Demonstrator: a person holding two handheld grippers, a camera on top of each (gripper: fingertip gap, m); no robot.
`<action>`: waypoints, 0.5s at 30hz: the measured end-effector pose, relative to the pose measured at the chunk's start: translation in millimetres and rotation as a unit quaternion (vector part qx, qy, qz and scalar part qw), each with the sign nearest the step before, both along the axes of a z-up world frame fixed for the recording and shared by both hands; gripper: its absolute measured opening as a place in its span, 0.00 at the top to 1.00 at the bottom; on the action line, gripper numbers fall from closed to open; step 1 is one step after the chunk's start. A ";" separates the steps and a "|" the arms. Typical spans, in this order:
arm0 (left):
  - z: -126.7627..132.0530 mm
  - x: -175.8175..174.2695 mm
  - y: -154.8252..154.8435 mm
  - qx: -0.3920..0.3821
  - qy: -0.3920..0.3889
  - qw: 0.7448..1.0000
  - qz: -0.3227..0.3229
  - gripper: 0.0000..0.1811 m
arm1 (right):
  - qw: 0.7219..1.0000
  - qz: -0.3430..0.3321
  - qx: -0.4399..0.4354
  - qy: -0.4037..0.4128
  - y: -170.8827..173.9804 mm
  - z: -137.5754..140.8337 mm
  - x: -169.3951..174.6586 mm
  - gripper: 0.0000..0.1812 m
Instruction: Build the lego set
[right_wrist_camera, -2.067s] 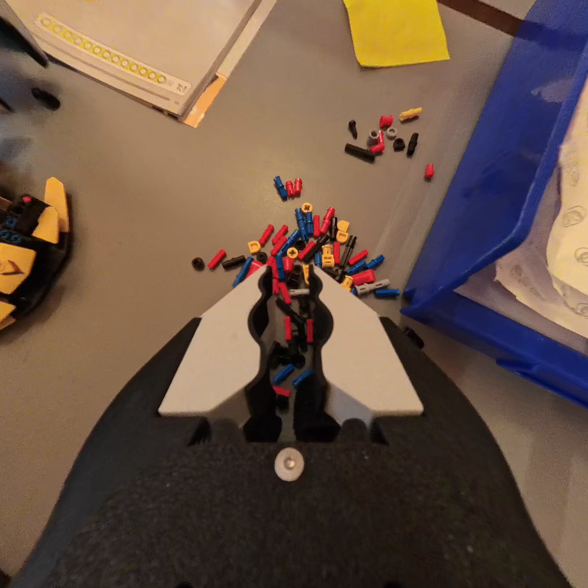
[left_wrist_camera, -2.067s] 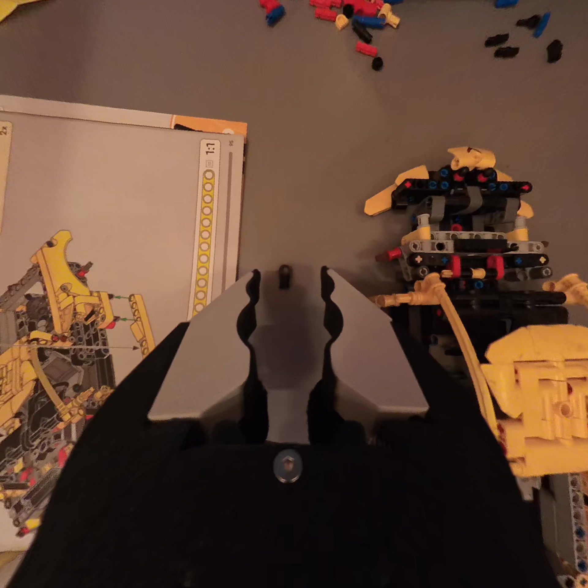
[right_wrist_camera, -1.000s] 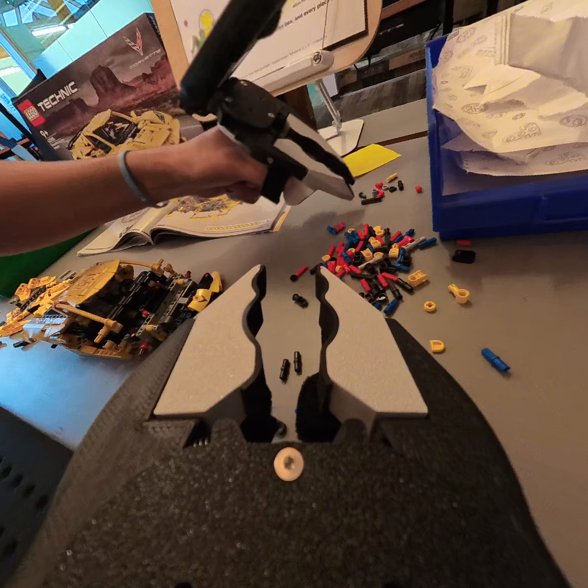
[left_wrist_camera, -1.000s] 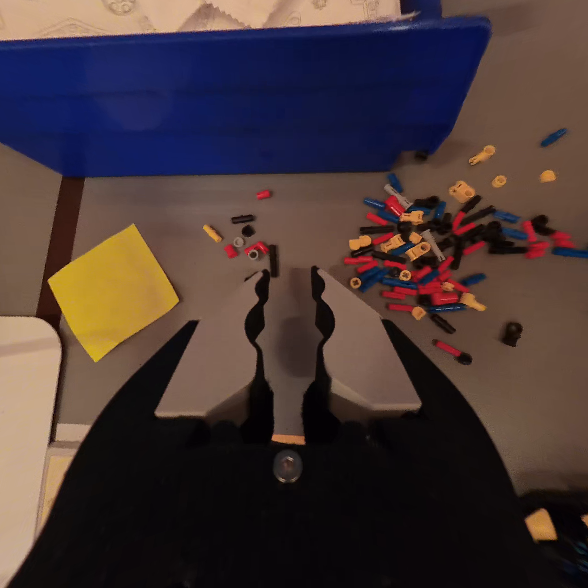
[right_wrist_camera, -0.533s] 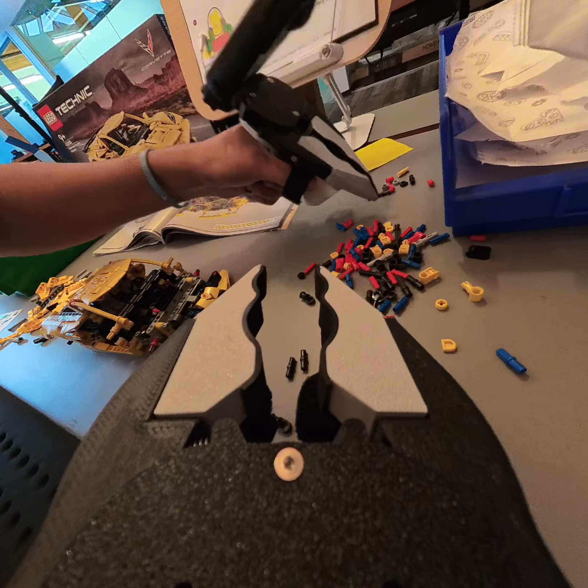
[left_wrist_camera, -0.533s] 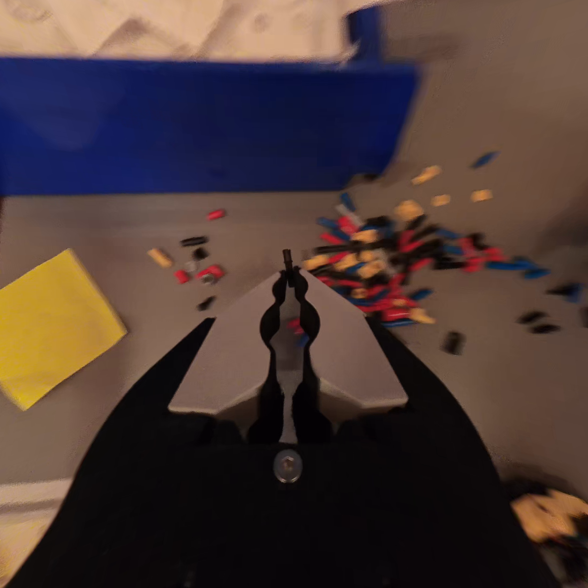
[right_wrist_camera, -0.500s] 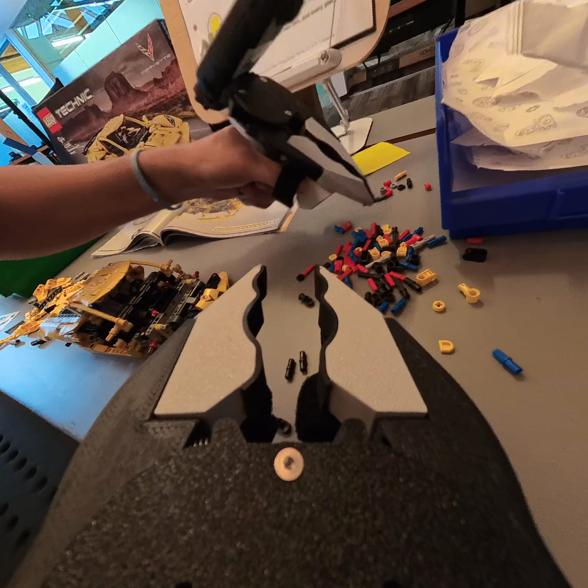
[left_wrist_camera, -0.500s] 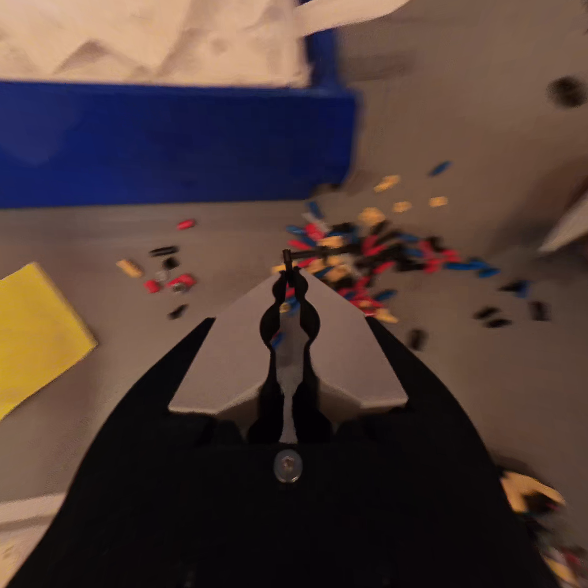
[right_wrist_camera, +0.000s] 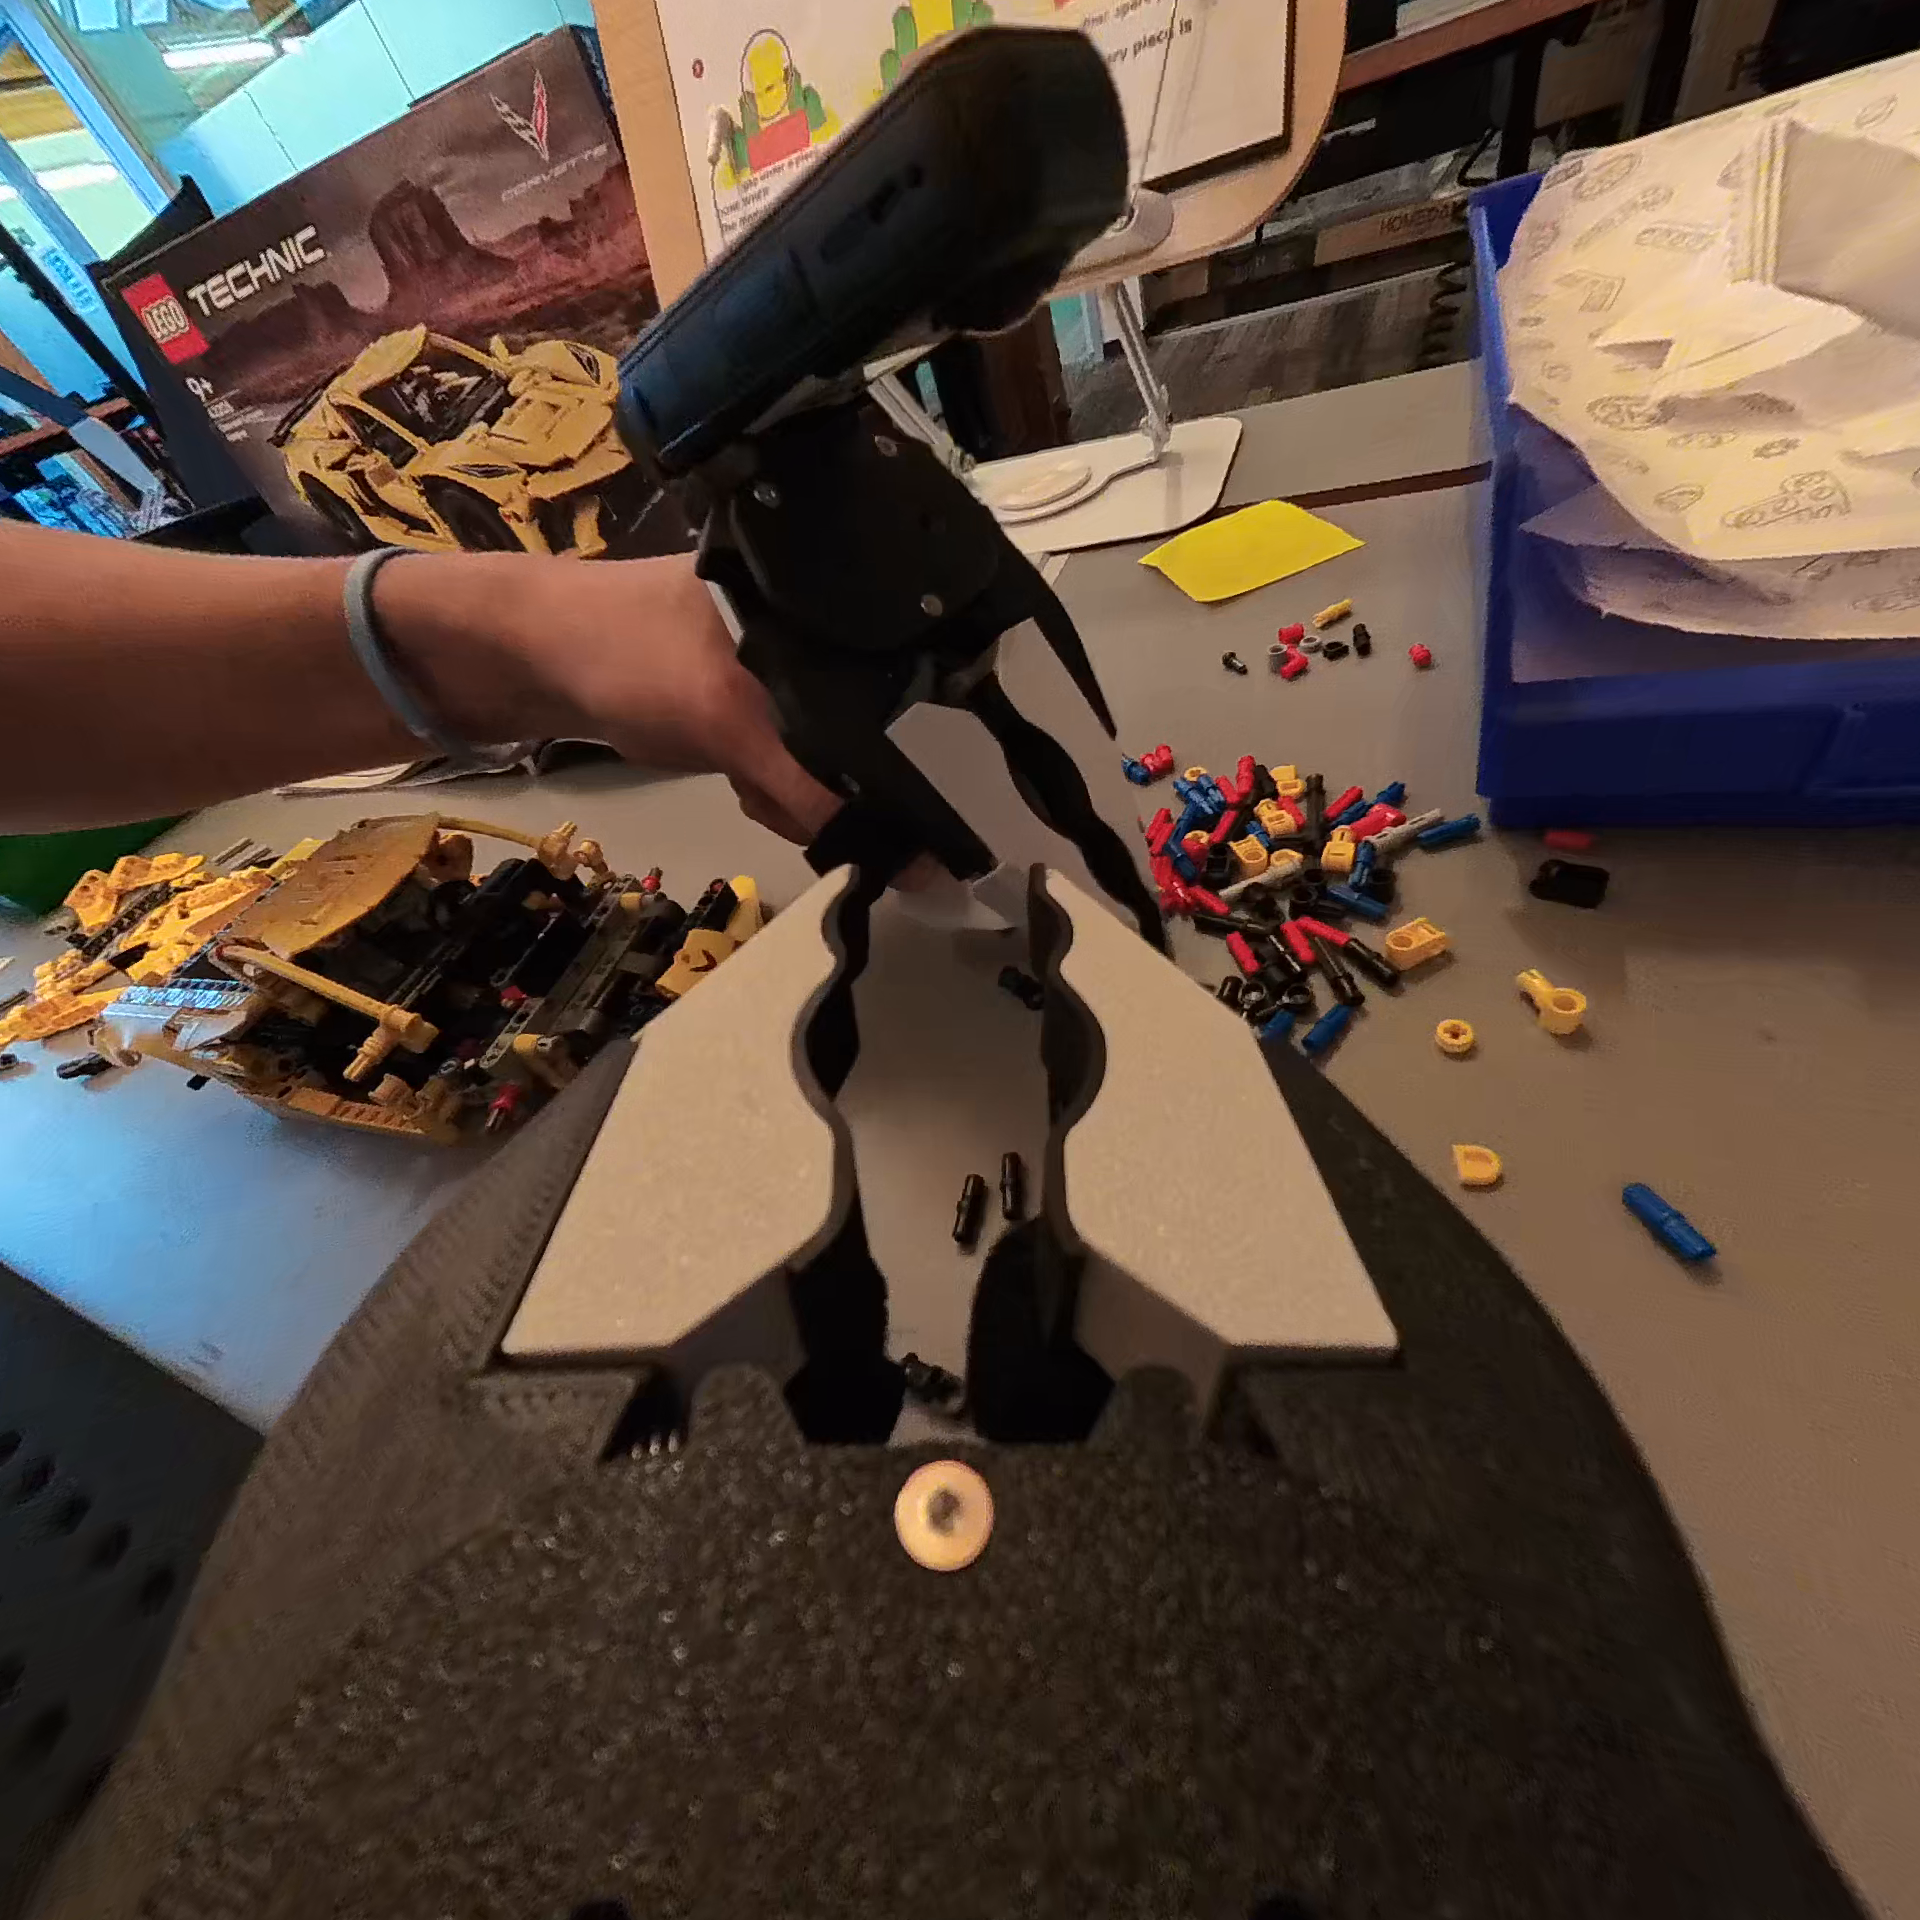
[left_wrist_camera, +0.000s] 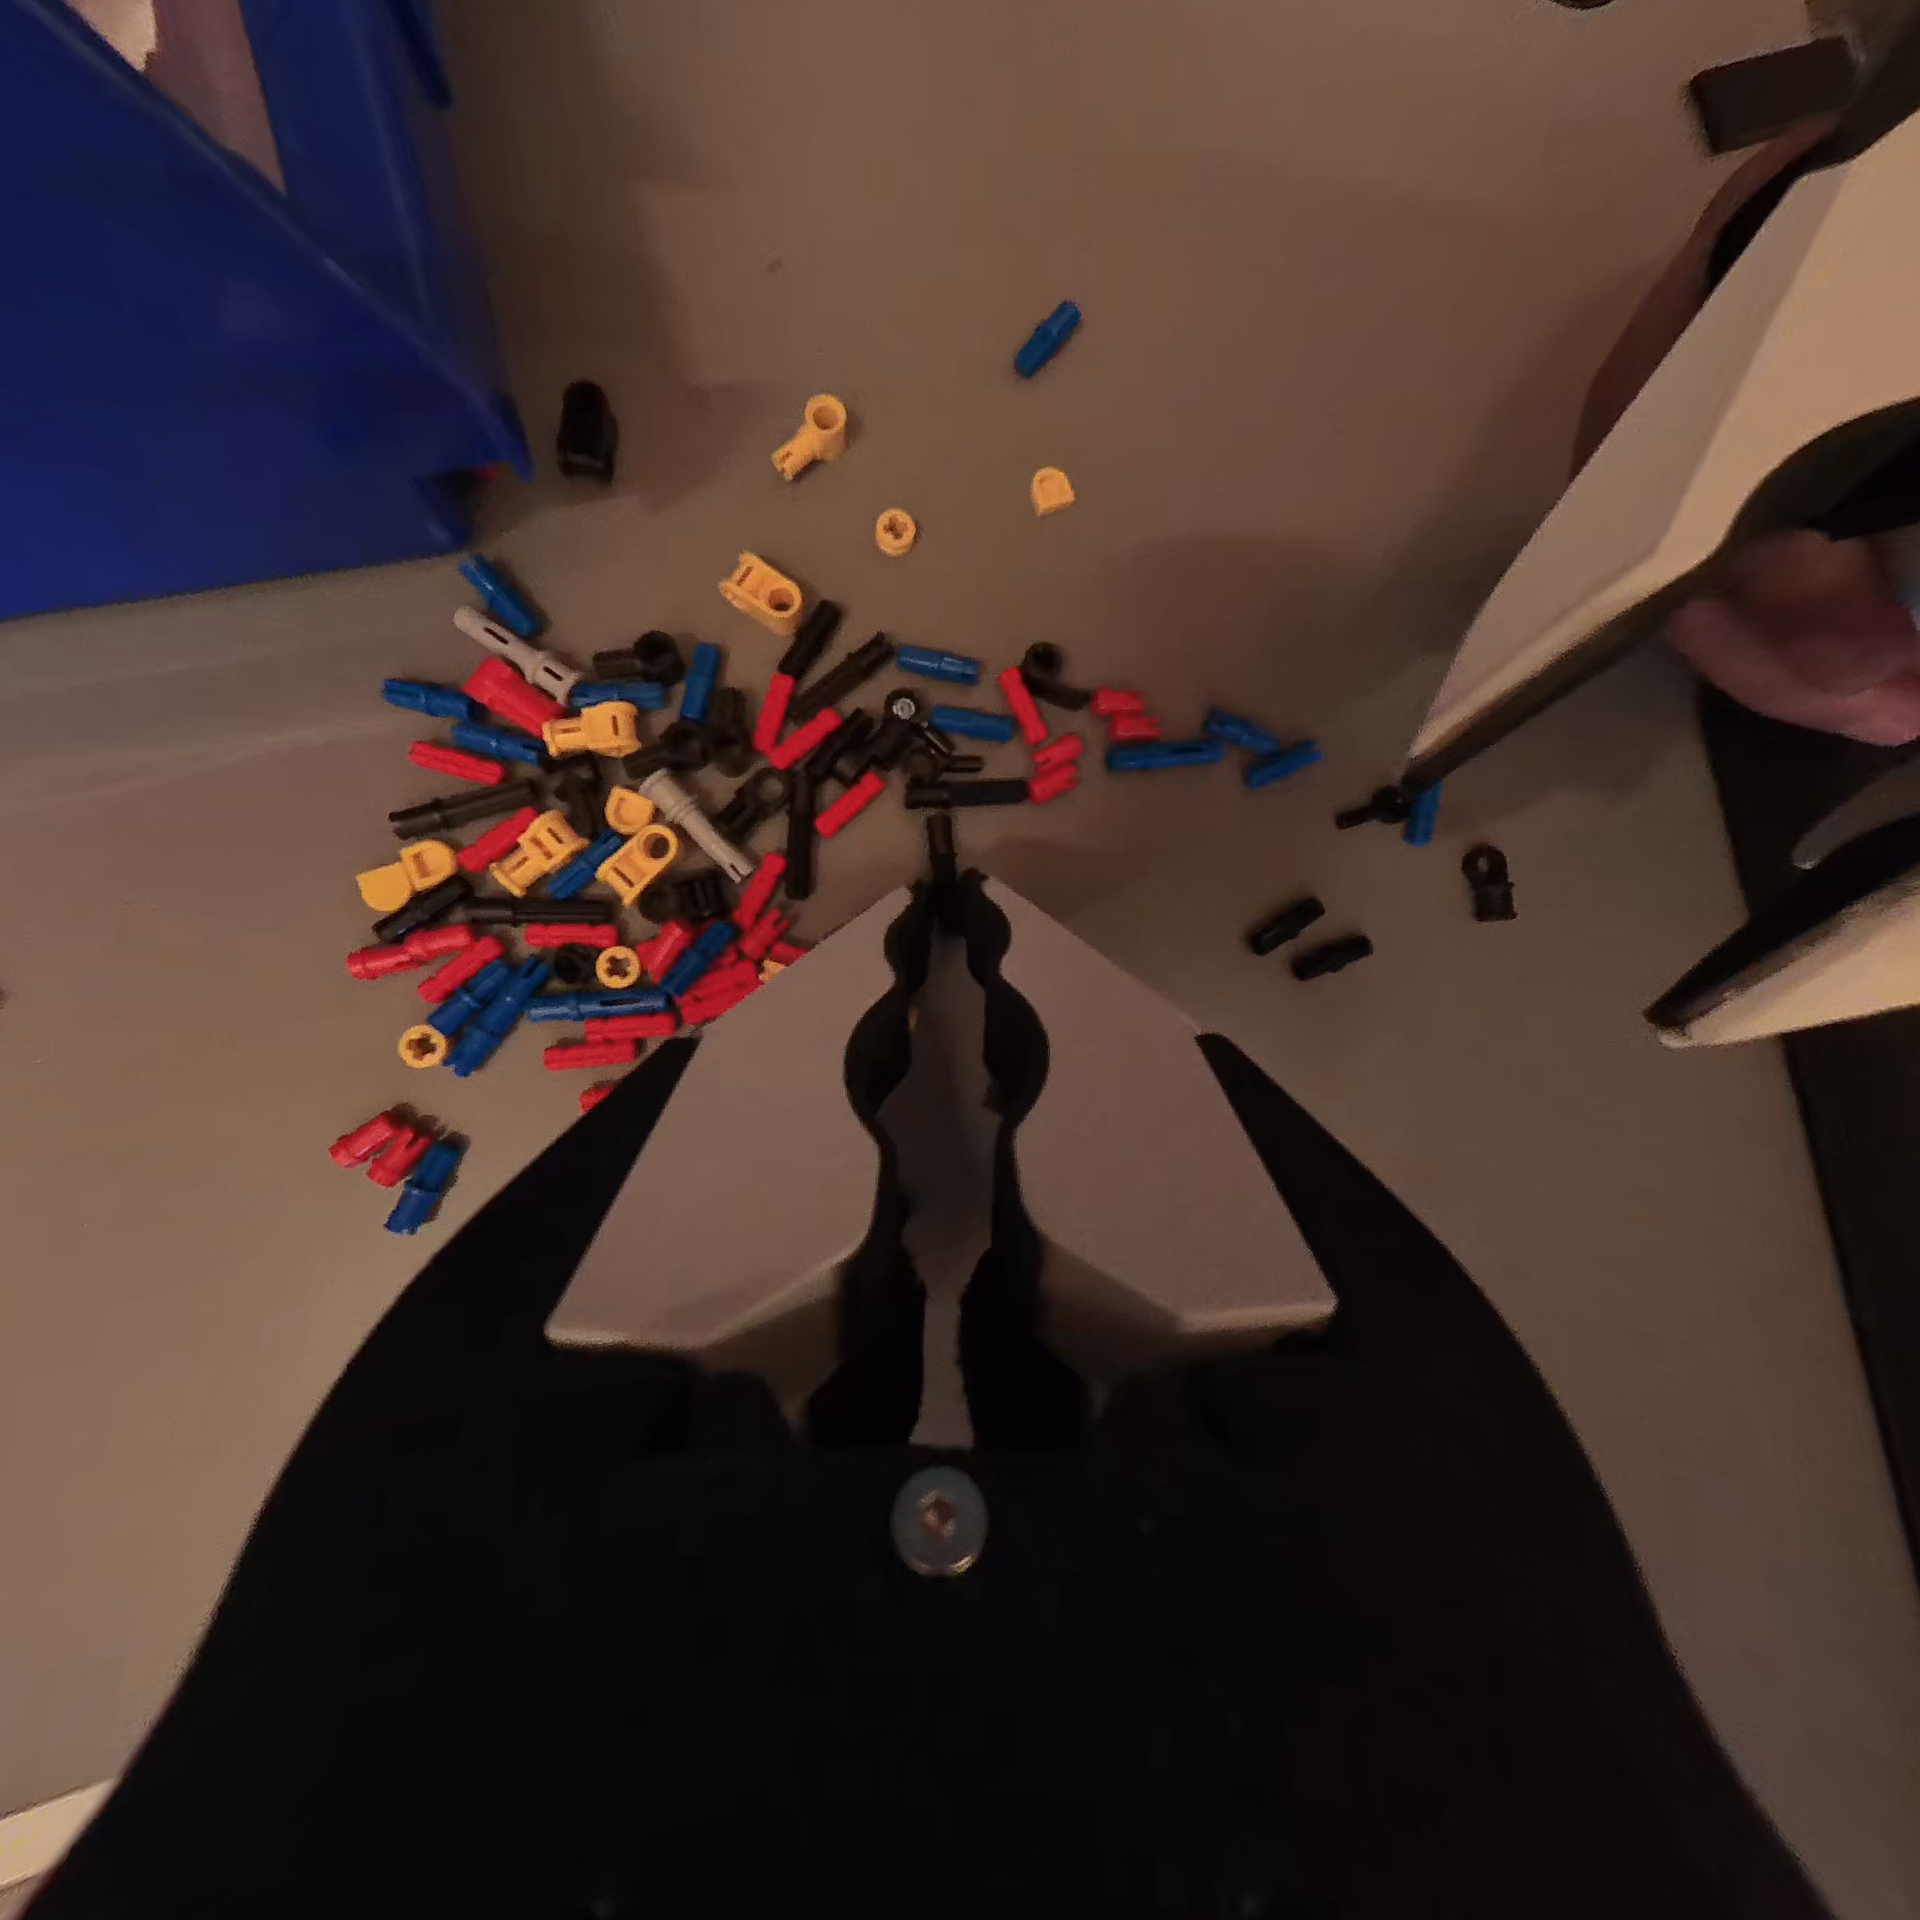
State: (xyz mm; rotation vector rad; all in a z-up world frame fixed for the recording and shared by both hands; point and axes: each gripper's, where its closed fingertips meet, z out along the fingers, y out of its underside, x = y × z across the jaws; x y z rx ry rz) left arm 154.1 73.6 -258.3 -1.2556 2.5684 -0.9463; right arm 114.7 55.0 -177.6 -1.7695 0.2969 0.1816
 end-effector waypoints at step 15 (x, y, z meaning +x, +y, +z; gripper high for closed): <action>158.1 -201.1 140.3 -0.132 -0.188 0.900 0.371 0.86 | 0.997 0.023 -0.058 -0.034 13.6 -21.5 -6.9 0.82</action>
